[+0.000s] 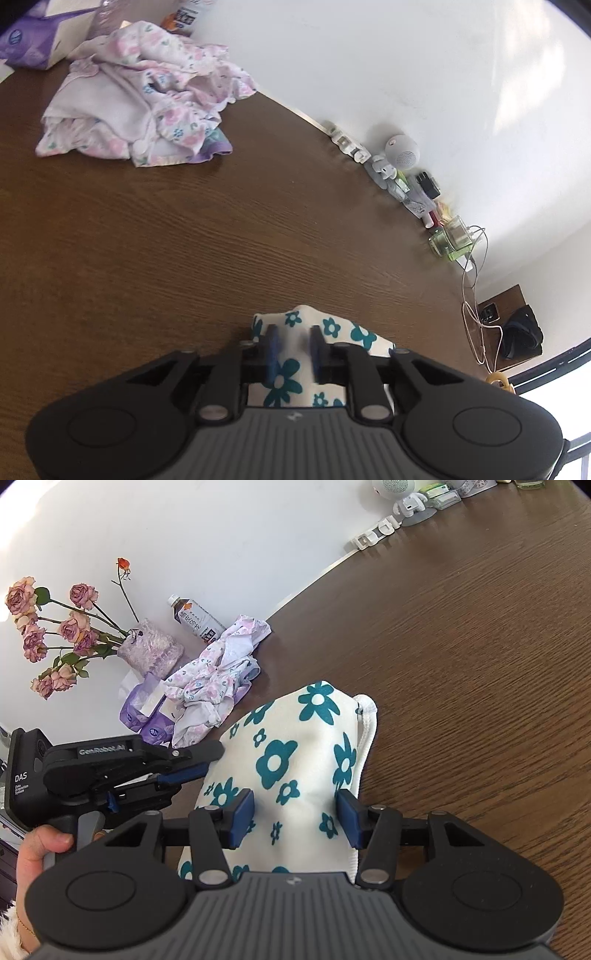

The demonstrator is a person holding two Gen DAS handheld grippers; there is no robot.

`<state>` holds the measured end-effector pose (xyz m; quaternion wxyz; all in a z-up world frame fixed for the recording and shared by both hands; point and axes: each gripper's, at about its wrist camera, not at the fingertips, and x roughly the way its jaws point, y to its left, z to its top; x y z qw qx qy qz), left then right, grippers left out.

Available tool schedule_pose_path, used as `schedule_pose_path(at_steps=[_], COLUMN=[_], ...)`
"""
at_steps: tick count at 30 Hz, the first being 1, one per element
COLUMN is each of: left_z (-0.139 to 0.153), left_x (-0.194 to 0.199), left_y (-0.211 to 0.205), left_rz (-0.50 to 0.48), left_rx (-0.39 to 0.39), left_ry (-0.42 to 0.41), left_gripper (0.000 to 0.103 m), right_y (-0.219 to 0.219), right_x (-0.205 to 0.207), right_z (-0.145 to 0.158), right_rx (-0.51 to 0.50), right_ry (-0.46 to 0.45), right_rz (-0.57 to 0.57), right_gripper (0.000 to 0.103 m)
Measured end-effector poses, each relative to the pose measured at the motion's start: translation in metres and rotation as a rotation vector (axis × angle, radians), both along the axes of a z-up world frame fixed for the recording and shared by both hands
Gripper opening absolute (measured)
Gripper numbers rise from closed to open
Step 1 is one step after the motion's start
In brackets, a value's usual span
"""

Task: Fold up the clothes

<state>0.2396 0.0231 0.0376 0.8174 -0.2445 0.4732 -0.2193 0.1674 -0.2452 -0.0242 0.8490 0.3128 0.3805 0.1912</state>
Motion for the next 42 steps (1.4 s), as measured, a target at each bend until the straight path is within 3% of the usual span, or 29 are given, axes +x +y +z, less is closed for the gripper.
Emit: schedule_pose_path(at_steps=[1,5,6,7,9,12,20,22,24,25,29,34,39,41,42], left_z=[0.002,0.006,0.006,0.005,0.001,-0.002,0.007,0.005,0.000,-0.004,-0.002,-0.003,0.000,-0.004,-0.006], left_x=[-0.004,-0.020,-0.023,-0.026,-0.027,-0.027,-0.036,-0.038,-0.040,-0.042,-0.055,-0.066,-0.079,-0.079,-0.079], left_y=[0.001,0.003,0.001,-0.001,-0.003,-0.002,0.008,0.008,0.006,0.004,0.000,0.017,0.021,0.014,0.011], left_rz=[-0.006,-0.051,-0.072,-0.092,-0.118,-0.123,-0.111,-0.112,-0.115,-0.117,-0.106,-0.036,-0.067,-0.089,-0.098], left_rx=[0.003,0.030,0.040,0.050,0.065,0.052,0.032,0.034,0.049,0.049,0.068,0.008,0.012,0.017,0.025], left_ry=[-0.003,-0.002,0.000,0.001,-0.022,-0.021,-0.009,0.002,0.000,-0.013,-0.086,-0.051,-0.094,-0.094,-0.103], left_gripper=[0.040,0.041,0.039,0.027,0.020,0.018,0.036,0.035,0.031,0.023,0.019,0.033,0.033,0.030,0.020], right_y=[0.000,-0.002,-0.001,-0.001,-0.001,-0.001,-0.002,-0.002,-0.001,0.000,0.002,-0.004,-0.001,0.004,0.006], right_x=[0.000,0.000,0.000,0.000,0.000,0.000,0.000,0.000,0.000,0.000,-0.002,-0.006,-0.023,-0.027,-0.028], right_z=[0.000,0.000,0.000,0.000,0.000,0.000,0.000,0.001,0.002,0.002,0.002,0.008,0.027,0.029,0.028], right_rx=[0.000,0.000,-0.001,-0.002,-0.005,-0.003,0.000,-0.006,-0.012,-0.015,-0.032,-0.023,-0.111,-0.135,-0.141], right_ry=[0.000,0.001,0.001,0.001,0.003,0.006,0.024,0.028,0.027,0.026,0.016,-0.001,-0.063,-0.061,-0.061], right_rz=[0.000,0.004,0.005,0.005,0.004,0.004,0.015,0.022,0.024,0.024,0.026,0.024,0.060,0.069,0.064], right_gripper=[0.051,0.051,0.051,0.051,0.051,0.051,0.051,0.051,0.051,0.051,0.051,0.051,0.051,0.051,0.051])
